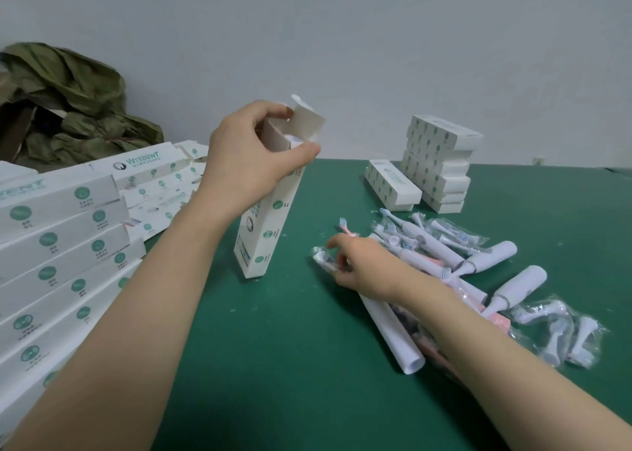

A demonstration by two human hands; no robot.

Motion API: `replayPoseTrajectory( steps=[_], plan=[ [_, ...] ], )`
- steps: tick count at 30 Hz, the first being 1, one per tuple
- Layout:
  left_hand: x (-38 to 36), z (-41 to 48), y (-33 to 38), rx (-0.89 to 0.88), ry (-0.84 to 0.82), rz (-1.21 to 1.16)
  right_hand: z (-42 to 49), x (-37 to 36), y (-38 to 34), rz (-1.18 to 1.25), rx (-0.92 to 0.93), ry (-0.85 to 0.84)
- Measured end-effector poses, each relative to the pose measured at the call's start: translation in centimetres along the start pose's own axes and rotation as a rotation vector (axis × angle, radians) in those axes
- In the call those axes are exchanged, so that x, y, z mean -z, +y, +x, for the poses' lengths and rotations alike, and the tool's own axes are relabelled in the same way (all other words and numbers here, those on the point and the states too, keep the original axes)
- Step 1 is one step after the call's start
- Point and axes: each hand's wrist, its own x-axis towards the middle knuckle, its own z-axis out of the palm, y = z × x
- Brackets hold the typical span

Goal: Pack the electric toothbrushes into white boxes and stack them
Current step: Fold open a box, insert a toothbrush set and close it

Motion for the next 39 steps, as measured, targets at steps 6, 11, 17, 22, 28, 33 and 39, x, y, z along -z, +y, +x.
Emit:
replayPoseTrajectory(
  steps=[6, 11, 17, 22, 28, 33, 39],
  plan=[
    [-0.4, -0.1, -0.8, -0.017, -0.066, 0.104, 0.4, 6.6, 0.7, 0.869, -0.056, 0.081],
    [-1.8, -0.3, -1.1, -0.005, -0.104, 0.149, 0.5, 9.6, -1.8, 1.633, 0.107, 0.219],
    [-2.9, -0.5, -0.7, -0.050, -0.142, 0.130, 1.3, 8.8, -4.2, 1.287, -0.001, 0.621],
    [-3.9, -1.3, 0.3, -0.106, -0.163, 0.068, 1.0, 8.8, -3.7, 0.904, -0.093, 0.791],
    [-4.8, -1.7, 0.2, -0.090, -0.139, 0.070, 0.3, 8.8, -2.7, 0.964, -0.090, 0.691],
    [-5.1, -2.0, 0.1, -0.063, -0.165, 0.022, 0.5, 8.6, -2.3, 0.803, -0.114, 0.720],
    [-4.4, -1.5, 0.0, -0.046, -0.168, 0.013, 0.4, 8.3, -3.2, 0.732, -0.068, 0.636]
  ],
)
